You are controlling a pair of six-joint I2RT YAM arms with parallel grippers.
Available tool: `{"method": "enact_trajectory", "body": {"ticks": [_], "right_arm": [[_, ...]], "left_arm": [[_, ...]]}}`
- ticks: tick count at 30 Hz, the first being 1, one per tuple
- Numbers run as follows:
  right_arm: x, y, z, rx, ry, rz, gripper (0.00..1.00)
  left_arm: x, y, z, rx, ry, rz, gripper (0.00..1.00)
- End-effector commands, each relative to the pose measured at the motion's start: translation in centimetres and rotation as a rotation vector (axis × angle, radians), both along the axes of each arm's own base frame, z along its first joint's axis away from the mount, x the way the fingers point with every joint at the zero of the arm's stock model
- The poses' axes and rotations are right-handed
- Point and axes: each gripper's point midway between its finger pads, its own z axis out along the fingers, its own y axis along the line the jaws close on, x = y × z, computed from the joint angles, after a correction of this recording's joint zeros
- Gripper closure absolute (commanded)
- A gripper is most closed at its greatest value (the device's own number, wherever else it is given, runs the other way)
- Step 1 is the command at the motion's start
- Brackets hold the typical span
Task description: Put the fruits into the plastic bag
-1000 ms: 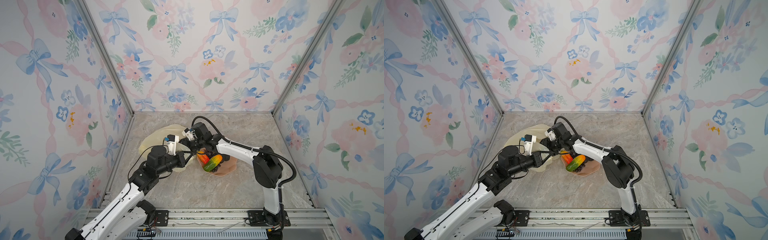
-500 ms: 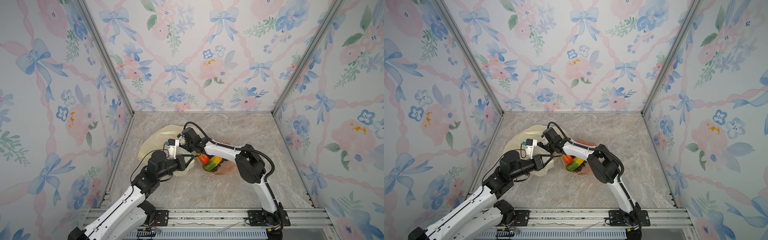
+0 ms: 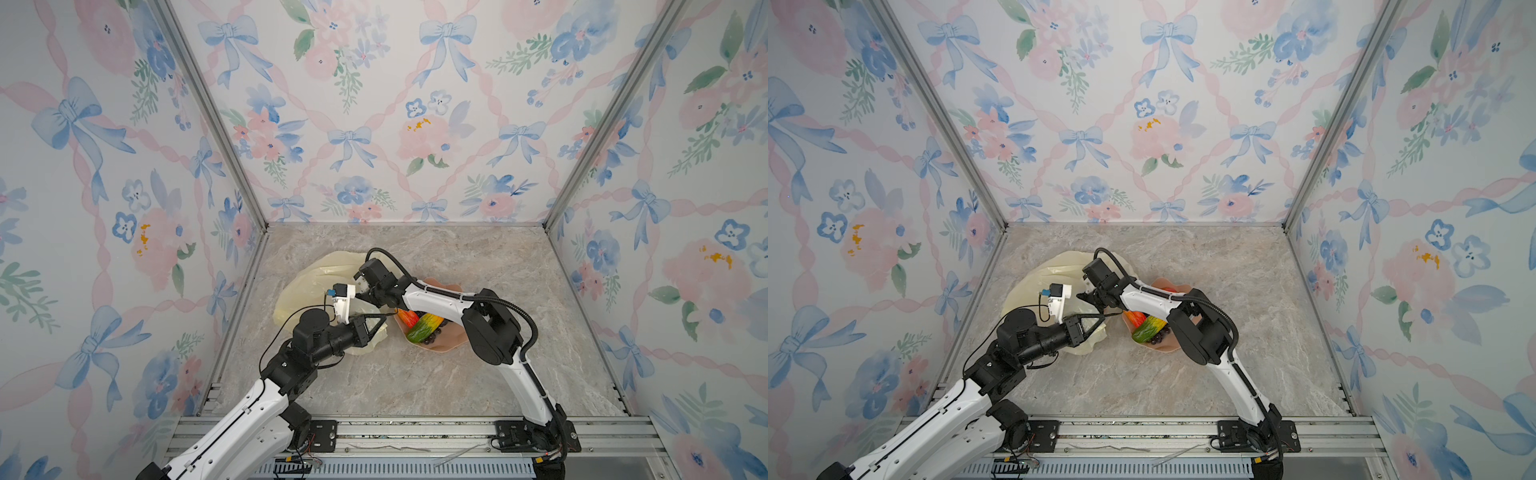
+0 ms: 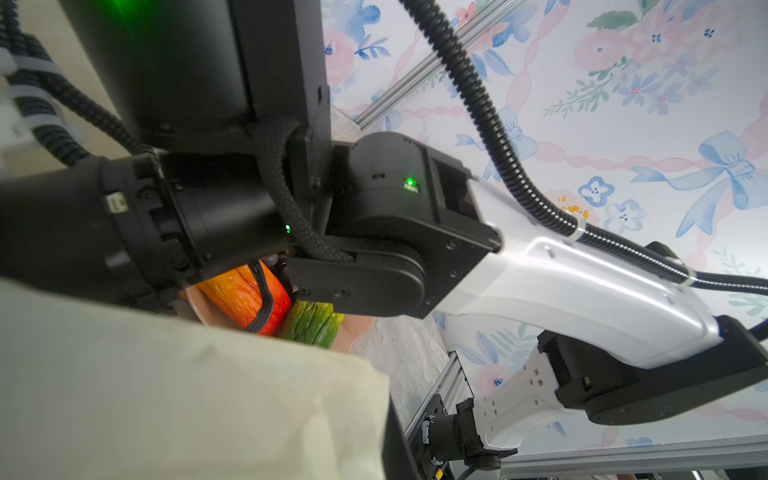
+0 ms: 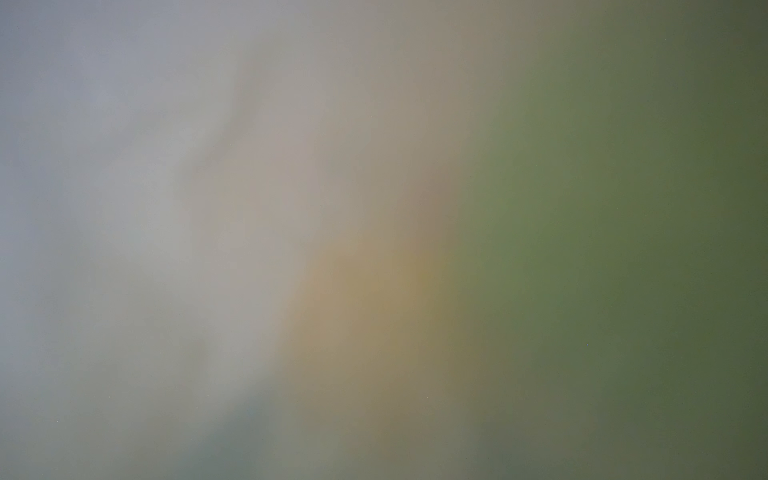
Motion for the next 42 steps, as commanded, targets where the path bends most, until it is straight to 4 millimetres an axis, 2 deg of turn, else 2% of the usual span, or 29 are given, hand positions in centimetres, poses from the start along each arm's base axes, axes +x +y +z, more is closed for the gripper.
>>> {"method": "enact_trajectory", "body": {"ticks": [1, 3, 5, 9, 12, 15, 18, 24, 29, 35, 36, 42], "right_arm": [[-0.2, 0.6, -0.3, -0.008, -0.016, 0.014, 0.19], [-0.2, 0.6, 0.0, -0.006, -0.023, 0.015, 0.09], [-0.1, 0.5, 0.3, -0.002, -0.033, 0.015, 0.04], [0.4, 0.1, 1.4, 0.003, -0.068, 0.005, 0.03], [1.5, -0.6, 2.4, 0.007, -0.097, -0.025, 0.03], [3.5, -2.1, 3.6, 0.018, -0.127, -0.077, 0.04], [6.4, -4.3, 5.1, 0.022, -0.175, -0.152, 0.04], [12.6, -10.0, 7.4, 0.000, -0.301, -0.313, 0.04], [15.1, -12.8, 9.8, 0.052, -0.330, -0.396, 0.03], [15.5, -14.6, 12.2, 0.091, -0.339, -0.416, 0.03], [15.4, -14.8, 12.6, 0.096, -0.335, -0.414, 0.03], [13.2, -14.2, 14.6, 0.152, -0.248, -0.331, 0.03]], "left_arm": [[0.1, 0.2, 0.0, -0.008, -0.007, 0.007, 1.00], [0.1, 0.3, 0.1, -0.010, -0.009, 0.010, 1.00], [0.0, 0.3, 0.1, -0.011, -0.008, 0.009, 1.00], [-0.1, 0.4, 0.3, -0.012, -0.008, 0.009, 1.00], [-0.3, 0.5, 0.6, -0.013, -0.015, 0.007, 1.00], [-0.6, 0.6, 1.0, -0.013, -0.023, 0.002, 1.00], [-1.0, 0.8, 1.4, -0.017, -0.033, 0.001, 1.00], [-1.4, 0.9, 1.2, -0.002, -0.019, -0.004, 1.00], [-1.6, 1.2, 2.0, -0.016, -0.043, 0.004, 1.00], [-1.3, 1.1, 2.7, -0.015, -0.058, 0.005, 1.00], [-0.9, 0.9, 2.0, 0.002, -0.036, 0.005, 1.00], [-0.5, 0.9, 2.1, 0.008, -0.036, 0.015, 1.00]]}}
